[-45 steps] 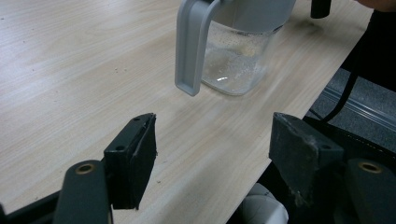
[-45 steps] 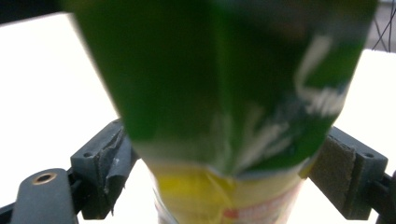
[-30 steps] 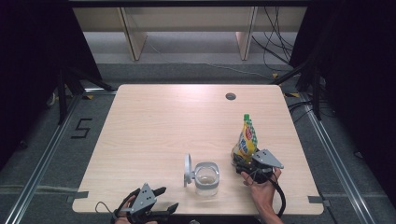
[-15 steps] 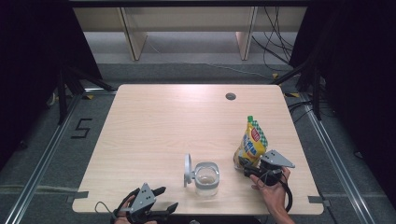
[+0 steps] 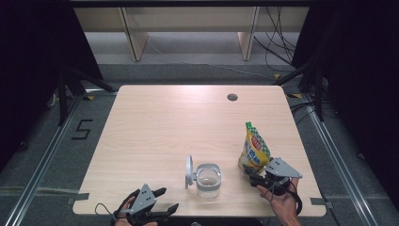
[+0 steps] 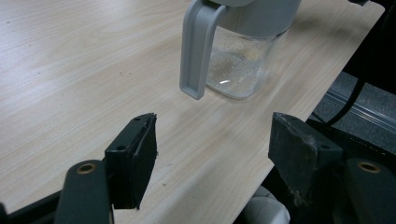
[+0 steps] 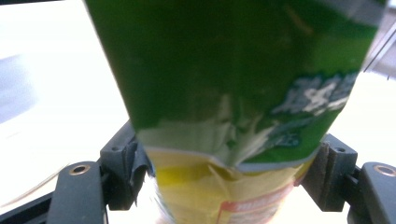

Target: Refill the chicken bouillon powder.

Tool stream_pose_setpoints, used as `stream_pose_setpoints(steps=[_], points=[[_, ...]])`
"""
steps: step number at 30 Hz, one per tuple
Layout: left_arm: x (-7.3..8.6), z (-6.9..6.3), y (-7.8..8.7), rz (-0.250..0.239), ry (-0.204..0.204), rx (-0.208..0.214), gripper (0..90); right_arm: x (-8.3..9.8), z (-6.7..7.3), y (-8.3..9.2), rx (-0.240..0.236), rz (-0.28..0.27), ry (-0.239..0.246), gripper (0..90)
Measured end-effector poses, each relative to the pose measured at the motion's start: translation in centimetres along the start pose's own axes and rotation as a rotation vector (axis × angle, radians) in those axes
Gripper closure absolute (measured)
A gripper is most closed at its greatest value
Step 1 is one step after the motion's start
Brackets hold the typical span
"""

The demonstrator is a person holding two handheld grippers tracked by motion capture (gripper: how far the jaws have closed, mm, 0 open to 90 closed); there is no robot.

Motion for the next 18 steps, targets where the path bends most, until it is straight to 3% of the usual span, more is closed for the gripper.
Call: stream_pose_setpoints(steps=[1,3,4,7,8,9,10,11,12,15,16,18], points=[[0.0,0.1,0.1,0.004,-0.009,-0.004,32.0,-0.2,0.1,0.5,0.0,0.003,0.033,28.3],[0.0,-0.1,-0.1,-0.012,0.036,-0.008,32.0,-0.4,0.5,1.3,0.006,0.001,0.099,28.4],[0.1,-0.1,-0.1,-0.006,0.037,-0.006,31.9,-0.5,0.7,1.6,0.004,0.009,0.142,28.4],[0.0,0.0,-0.1,-0.007,0.013,-0.001,31.9,-0.5,1.3,2.8,0.004,0.019,0.23,28.4],[0.0,0.0,-0.1,-0.008,0.014,-0.002,31.9,-0.4,1.6,3.5,0.004,0.034,0.289,28.4],[0.0,0.0,-0.1,-0.002,0.006,-0.002,31.9,-0.4,1.6,3.5,0.004,0.034,0.289,28.4],[0.0,0.0,-0.1,-0.002,0.004,-0.001,31.9,-0.2,2.1,4.2,0.017,0.061,0.337,28.5],[0.0,0.0,-0.1,0.002,0.0,-0.001,31.9,-0.2,2.1,4.2,0.017,0.061,0.337,28.5],[0.0,0.0,-0.1,0.001,0.005,-0.001,31.9,-0.2,2.3,4.5,0.03,0.069,0.415,28.4],[0.0,0.0,-0.1,-0.001,0.006,-0.002,31.9,-0.1,2.4,4.7,0.034,0.078,0.435,28.5],[0.0,0.0,-0.1,0.001,0.004,-0.001,31.9,-0.1,2.6,4.8,0.041,0.099,0.51,28.5],[0.0,0.0,-0.2,-0.003,0.014,-0.001,31.9,-0.1,2.7,4.8,0.042,0.108,0.521,28.5]])
Point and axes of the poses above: each handheld gripper's, and its own axes: y roughly backward along the jaws, x roughly out of its underside, z roughly to its left, the point moved 3 cm from there along -y, roughly forward along the jaws, and after that the axes turned 5 degrees about -y, right-handed, at the moved point
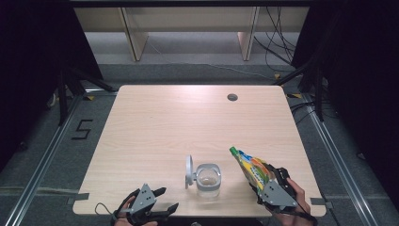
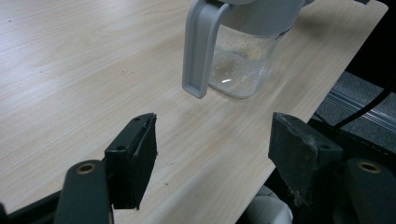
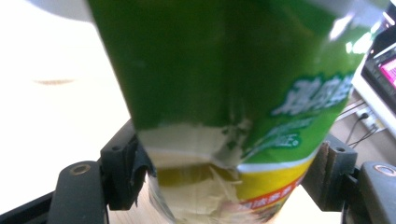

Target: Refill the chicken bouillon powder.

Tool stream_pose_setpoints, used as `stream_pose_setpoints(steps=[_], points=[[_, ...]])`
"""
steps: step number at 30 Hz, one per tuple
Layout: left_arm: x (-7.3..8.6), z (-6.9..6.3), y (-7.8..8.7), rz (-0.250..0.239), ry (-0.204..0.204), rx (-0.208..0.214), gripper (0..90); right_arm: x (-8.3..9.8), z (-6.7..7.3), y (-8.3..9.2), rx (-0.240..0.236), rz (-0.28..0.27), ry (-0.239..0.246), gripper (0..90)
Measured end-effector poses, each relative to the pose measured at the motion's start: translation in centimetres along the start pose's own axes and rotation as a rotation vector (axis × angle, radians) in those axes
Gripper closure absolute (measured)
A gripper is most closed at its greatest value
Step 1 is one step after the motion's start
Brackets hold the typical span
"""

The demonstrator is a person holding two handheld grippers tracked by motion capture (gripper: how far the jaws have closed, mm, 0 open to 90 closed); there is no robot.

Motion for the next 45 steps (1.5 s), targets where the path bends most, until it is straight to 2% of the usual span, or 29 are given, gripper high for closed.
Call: stream_pose_setpoints(steps=[5,6,8,9,10,12,13,14,16,18,19,21,22,23,24,25,26,28,29,30,31,33,36,37,39,41,42,44,45], points=[[0.0,0.0,0.0,-0.001,0.002,0.0,31.9,-0.1,0.6,-0.1,0.022,0.037,0.084,28.6],[0.0,0.0,0.0,0.001,0.001,0.0,31.9,-0.3,0.6,-0.2,0.035,0.043,0.14,28.7],[0.1,-0.1,0.0,0.004,0.022,-0.001,31.9,-0.3,0.7,-0.2,0.037,0.049,0.149,28.7],[0.0,0.0,0.0,0.003,-0.001,0.001,31.9,-0.3,0.8,-0.2,0.068,0.05,0.186,28.7],[0.1,-0.1,0.0,0.004,0.025,-0.002,31.9,-0.3,1.1,-0.2,0.103,0.076,0.227,28.7],[0.0,-0.1,0.0,0.004,0.013,-0.001,31.9,-0.4,1.3,-0.1,0.1,0.089,0.235,28.8],[0.0,0.1,0.0,0.011,-0.007,-0.001,31.9,-0.5,1.2,-0.2,0.092,0.093,0.269,28.8],[0.1,0.1,0.0,0.012,-0.008,-0.001,31.9,-0.4,1.4,-0.1,0.099,0.1,0.25,28.8],[0.0,0.1,0.0,0.005,-0.003,0.0,31.9,-0.5,1.4,-0.1,0.11,0.113,0.275,28.9],[0.1,-0.1,0.0,0.01,0.026,-0.002,31.9,-0.6,1.3,-0.1,0.138,0.128,0.341,28.9],[0.2,0.0,0.0,0.017,0.025,-0.007,31.9,-1.0,1.1,0.0,0.152,0.119,0.443,29.0],[0.1,0.2,0.0,0.025,-0.006,-0.006,31.9,-0.8,1.5,0.2,0.165,0.143,0.403,29.0],[0.1,0.2,0.0,0.024,-0.006,-0.006,31.9,-1.0,1.3,0.0,0.171,0.135,0.442,29.1],[0.1,0.2,0.0,0.023,-0.004,-0.006,31.9,-0.9,1.5,0.1,0.173,0.145,0.443,29.2],[0.1,0.1,-0.1,0.017,0.005,-0.006,31.9,-1.1,1.3,0.1,0.183,0.143,0.492,29.3],[0.1,0.1,-0.1,0.017,0.005,-0.006,31.9,-0.9,1.5,0.1,0.185,0.152,0.466,29.3],[0.2,0.2,0.0,0.025,-0.004,-0.008,31.9,-1.0,1.6,0.2,0.186,0.161,0.475,29.3],[0.3,0.1,-0.1,0.03,0.024,-0.009,31.9,-1.3,1.3,0.2,0.188,0.155,0.566,29.4],[0.2,0.3,-0.1,0.031,-0.013,-0.007,31.9,-1.8,1.0,0.2,0.184,0.142,0.651,29.5],[0.2,0.3,-0.1,0.028,-0.012,-0.009,31.9,-1.6,1.3,0.3,0.186,0.16,0.6,29.8],[0.2,0.1,-0.1,0.033,0.015,-0.015,31.9,-1.6,1.4,0.4,0.186,0.171,0.596,32.1],[0.2,0.3,0.0,0.03,-0.022,-0.01,31.9,-1.8,1.5,0.5,0.176,0.178,0.62,32.7],[0.1,0.2,0.0,0.028,-0.012,-0.002,31.9,-2.2,1.5,0.2,0.16,0.171,0.707,32.9],[0.1,0.1,-0.1,0.017,-0.005,-0.005,31.9,-2.4,1.5,0.1,0.155,0.175,0.759,32.9],[0.1,0.1,-0.1,0.017,-0.002,-0.005,31.9,-2.3,1.7,-0.1,0.154,0.171,0.749,33.0],[0.2,0.4,-0.1,0.025,-0.022,-0.011,31.9,-2.4,1.8,-0.2,0.145,0.191,0.78,33.0],[0.3,0.1,-0.1,0.034,0.02,-0.003,31.9,-2.4,1.8,-0.2,0.151,0.18,0.776,33.0],[0.2,0.2,0.0,0.029,-0.012,-0.002,31.9,-2.8,1.7,-0.1,0.158,0.201,0.855,33.0],[0.1,0.2,0.0,0.026,-0.013,-0.005,31.9,-2.8,1.7,0.0,0.156,0.209,0.864,33.0]])
Point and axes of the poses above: each handheld gripper's, and its own axes: y roughly backward along the jaws, x roughly out of its underside, z roughly to its left, the point moved 3 cm from there along -y, roughly forward along the jaws, and after that the axes turned 5 degrees about -y, right-handed, at the moved point
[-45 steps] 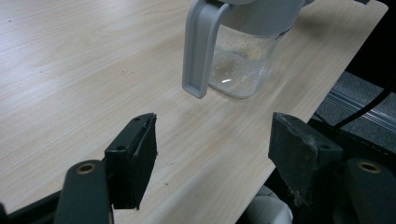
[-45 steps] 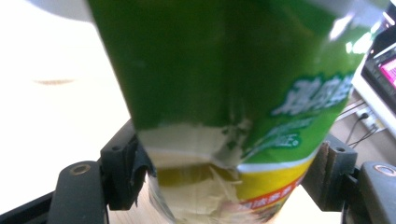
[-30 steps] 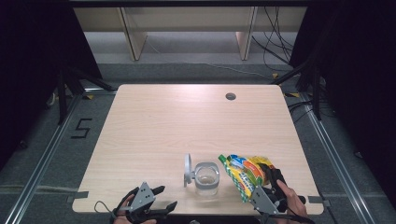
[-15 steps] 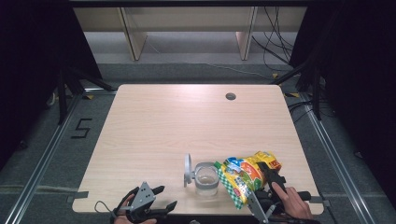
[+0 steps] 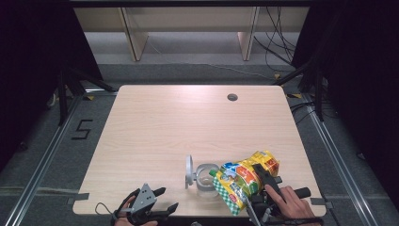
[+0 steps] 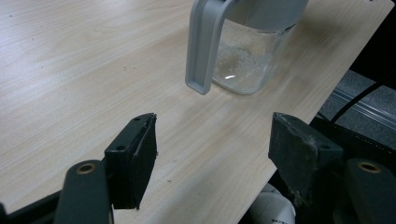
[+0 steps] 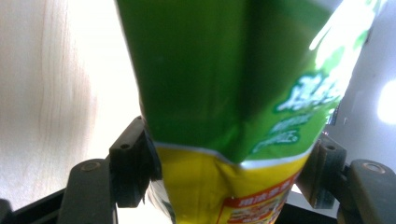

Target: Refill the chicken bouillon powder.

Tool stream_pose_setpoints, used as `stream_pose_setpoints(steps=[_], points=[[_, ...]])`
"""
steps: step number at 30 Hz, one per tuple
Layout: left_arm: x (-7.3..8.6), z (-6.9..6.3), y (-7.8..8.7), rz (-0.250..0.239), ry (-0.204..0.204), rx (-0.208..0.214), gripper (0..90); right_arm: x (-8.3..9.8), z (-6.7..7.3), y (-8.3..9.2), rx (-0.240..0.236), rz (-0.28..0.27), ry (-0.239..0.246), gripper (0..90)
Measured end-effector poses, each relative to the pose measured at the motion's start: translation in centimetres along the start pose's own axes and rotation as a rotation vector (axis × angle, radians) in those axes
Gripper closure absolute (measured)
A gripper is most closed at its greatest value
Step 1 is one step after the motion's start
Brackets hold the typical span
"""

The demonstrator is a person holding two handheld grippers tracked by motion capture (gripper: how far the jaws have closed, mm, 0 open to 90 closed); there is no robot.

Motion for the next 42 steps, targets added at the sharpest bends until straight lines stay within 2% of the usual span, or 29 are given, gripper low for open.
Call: stream_pose_setpoints(steps=[1,2,5,7,8,9,10,11,12,13,15,16,18,19,21,24,27,31,33,35,36,38,42], points=[[0.0,-0.1,0.0,-0.009,0.007,-0.001,31.9,0.0,0.1,0.0,0.007,0.003,-0.009,33.1],[0.0,-0.1,0.0,-0.01,0.009,-0.001,31.9,0.2,0.5,0.0,-0.005,0.012,-0.05,33.1],[0.0,0.2,0.1,0.001,-0.011,-0.01,31.8,0.2,0.1,0.1,0.003,0.02,-0.018,33.1],[0.0,0.2,0.1,0.001,-0.012,-0.01,31.9,0.0,-0.6,0.1,0.022,0.0,0.05,33.1],[0.0,0.2,0.1,0.0,-0.009,-0.01,31.9,0.0,-0.5,0.2,0.025,0.025,0.021,33.1],[0.0,0.2,0.1,-0.001,-0.011,-0.01,31.9,0.0,-0.7,0.1,0.027,0.019,0.041,33.1],[-0.1,0.0,0.0,-0.013,0.009,-0.006,31.9,0.0,-0.8,0.1,0.032,0.016,0.049,33.1],[-0.1,0.0,0.0,-0.007,0.0,-0.006,31.9,-0.1,-1.0,0.1,0.03,0.022,0.06,33.1],[0.0,0.1,0.1,0.0,-0.012,-0.007,32.0,-0.1,-1.0,0.1,0.033,0.024,0.05,33.2],[-0.1,0.0,0.1,-0.008,0.0,-0.005,32.0,-0.2,-1.3,0.1,0.041,0.02,0.083,33.2],[-0.1,0.0,0.0,-0.01,0.005,-0.005,31.9,-0.2,-1.3,0.2,0.054,0.025,0.095,33.2],[-0.1,0.1,0.1,-0.007,0.003,-0.01,32.0,-0.4,-1.8,0.1,0.06,0.019,0.171,33.3],[0.0,0.1,0.1,-0.011,0.005,-0.006,31.9,-0.7,-1.8,0.3,0.072,0.024,0.161,33.5],[0.0,0.1,0.1,-0.011,0.005,-0.006,31.9,-0.7,-1.9,0.4,0.072,0.033,0.185,34.8],[-0.1,0.1,0.1,-0.009,0.002,-0.009,31.9,-0.9,-2.3,0.4,0.074,0.017,0.228,36.2],[-0.1,0.1,0.1,-0.005,-0.01,-0.004,31.9,-0.9,-2.2,0.5,0.074,0.029,0.22,36.4],[0.0,0.0,0.0,-0.015,0.009,-0.001,31.9,-0.9,-2.3,0.4,0.078,0.03,0.28,38.0],[0.0,0.0,0.0,-0.006,-0.003,-0.003,31.9,-0.7,-2.2,0.5,0.059,0.059,0.27,38.1],[-0.1,-0.1,0.0,-0.01,0.008,0.001,31.9,-0.7,-2.3,0.5,0.064,0.062,0.298,38.2],[0.0,-0.3,-0.1,-0.003,0.037,0.01,31.9,-0.8,-2.5,0.5,0.063,0.054,0.325,38.2],[0.0,0.0,0.0,0.0,-0.001,0.001,31.9,-0.7,-2.5,0.5,0.065,0.054,0.328,38.2],[0.0,0.0,0.0,0.0,0.001,0.0,31.9,-0.6,-2.4,0.7,0.065,0.073,0.313,38.3],[0.0,0.0,0.0,-0.001,0.002,0.001,31.9,-0.5,-2.6,0.8,0.08,0.093,0.326,38.4]])
Point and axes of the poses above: each handheld gripper's, and its own axes: y roughly backward along the jaws, x roughly out of its underside, z roughly to its left, the point moved 3 cm from there along -y, roughly forward along the jaws, and after that the axes turned 5 degrees about -y, right-handed, at the moved point
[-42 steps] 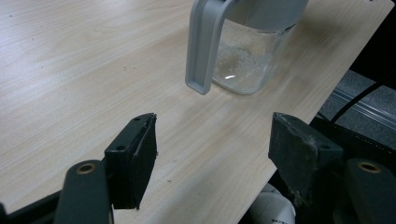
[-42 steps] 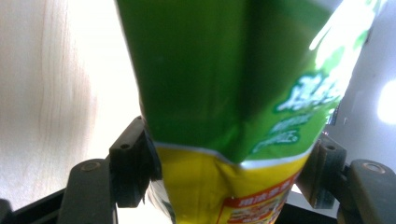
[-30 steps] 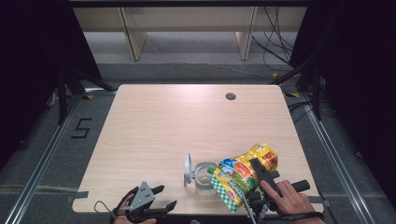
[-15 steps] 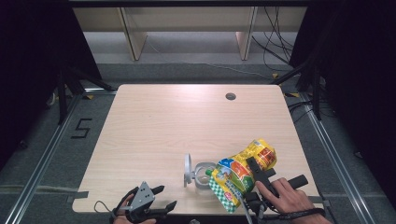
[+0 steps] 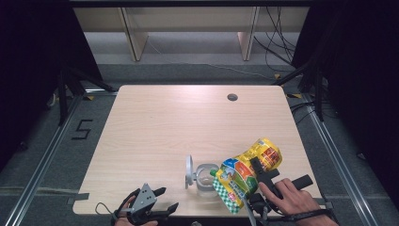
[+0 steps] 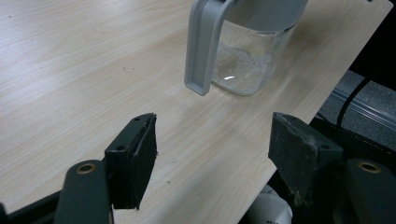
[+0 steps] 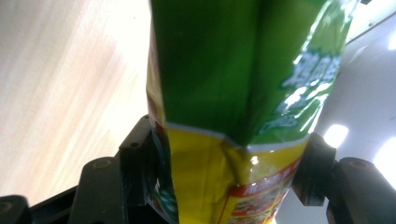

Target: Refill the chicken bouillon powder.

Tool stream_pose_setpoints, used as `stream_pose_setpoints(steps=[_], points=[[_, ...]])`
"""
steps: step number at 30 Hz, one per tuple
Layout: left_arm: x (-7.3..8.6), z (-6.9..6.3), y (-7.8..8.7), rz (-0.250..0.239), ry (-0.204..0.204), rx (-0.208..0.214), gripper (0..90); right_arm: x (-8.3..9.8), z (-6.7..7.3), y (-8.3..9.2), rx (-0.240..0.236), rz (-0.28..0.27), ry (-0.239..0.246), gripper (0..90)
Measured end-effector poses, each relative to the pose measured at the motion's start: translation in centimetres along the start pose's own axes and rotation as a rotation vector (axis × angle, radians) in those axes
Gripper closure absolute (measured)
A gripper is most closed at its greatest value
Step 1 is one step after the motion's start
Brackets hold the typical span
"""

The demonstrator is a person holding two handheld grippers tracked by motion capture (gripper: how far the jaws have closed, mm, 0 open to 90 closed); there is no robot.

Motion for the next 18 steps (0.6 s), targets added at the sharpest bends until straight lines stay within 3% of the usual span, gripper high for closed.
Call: stream_pose_setpoints(steps=[2,3,6,9,10,11,13,15,16,18], points=[[0.0,0.0,0.0,0.001,0.003,0.0,31.8,-0.1,-0.2,0.0,0.012,0.007,0.033,38.4],[0.0,0.0,0.0,0.0,0.003,0.0,31.7,-0.1,-0.5,-0.1,0.022,-0.002,0.074,38.4],[0.0,0.0,0.0,0.003,-0.001,0.003,31.7,-0.2,-0.8,0.0,0.03,0.0,0.102,40.5],[0.0,0.2,0.0,0.002,-0.011,-0.002,31.8,-0.2,-0.8,-0.1,0.018,0.007,0.08,41.6],[0.0,0.2,0.1,0.007,-0.014,0.0,31.8,-0.3,-1.0,-0.1,0.028,-0.003,0.115,41.6],[0.0,0.1,0.0,0.001,-0.006,-0.002,31.8,-0.3,-1.0,-0.2,0.019,-0.012,0.116,41.7],[0.0,0.2,0.0,0.002,-0.009,-0.001,31.8,-0.4,-0.7,0.0,0.014,-0.005,0.087,41.8],[0.0,0.1,0.0,0.0,-0.007,-0.001,31.8,-0.4,-1.0,0.0,0.02,-0.015,0.124,41.9],[0.1,0.0,0.0,0.007,0.017,0.0,31.8,-0.4,-1.1,0.1,0.021,-0.011,0.135,42.0],[0.1,-0.1,0.0,0.011,0.025,0.005,31.8,-0.4,-1.1,0.2,0.038,-0.009,0.136,42.3]])
Point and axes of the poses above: each handheld gripper's, and its own axes: y roughly backward along the jaws, x roughly out of its underside, z roughly to its left, the point moved 3 cm from there along -y, roughly forward along the jaws, and after that the axes turned 5 degrees about -y, right-handed, at the moved point
